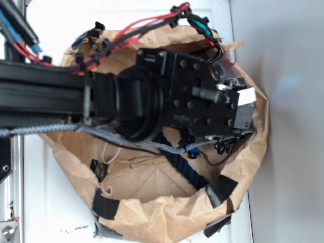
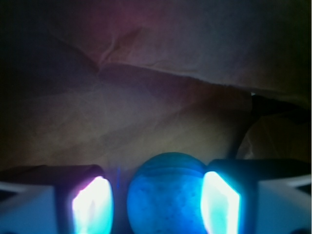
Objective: Grab the blue ball.
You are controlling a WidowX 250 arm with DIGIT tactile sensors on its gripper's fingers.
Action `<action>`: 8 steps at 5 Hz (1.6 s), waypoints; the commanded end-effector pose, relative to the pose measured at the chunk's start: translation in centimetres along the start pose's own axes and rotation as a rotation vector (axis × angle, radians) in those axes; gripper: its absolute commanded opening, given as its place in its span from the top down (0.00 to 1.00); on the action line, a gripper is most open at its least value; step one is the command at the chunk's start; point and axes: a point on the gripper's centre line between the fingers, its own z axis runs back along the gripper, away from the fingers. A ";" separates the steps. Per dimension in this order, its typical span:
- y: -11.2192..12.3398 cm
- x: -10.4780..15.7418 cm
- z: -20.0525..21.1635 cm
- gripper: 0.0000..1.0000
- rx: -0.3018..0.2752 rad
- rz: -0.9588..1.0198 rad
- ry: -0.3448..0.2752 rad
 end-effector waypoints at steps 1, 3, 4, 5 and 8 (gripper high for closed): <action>-0.9 0.0 0.8 1.00 0.017 -0.046 -0.106; -0.1 0.4 2.4 1.00 -0.056 -0.035 -0.116; 0.8 0.6 4.7 1.00 -0.118 -0.021 -0.120; 2.3 0.6 8.1 1.00 -0.182 -0.004 -0.118; 4.2 -0.4 11.1 1.00 -0.207 -0.025 -0.117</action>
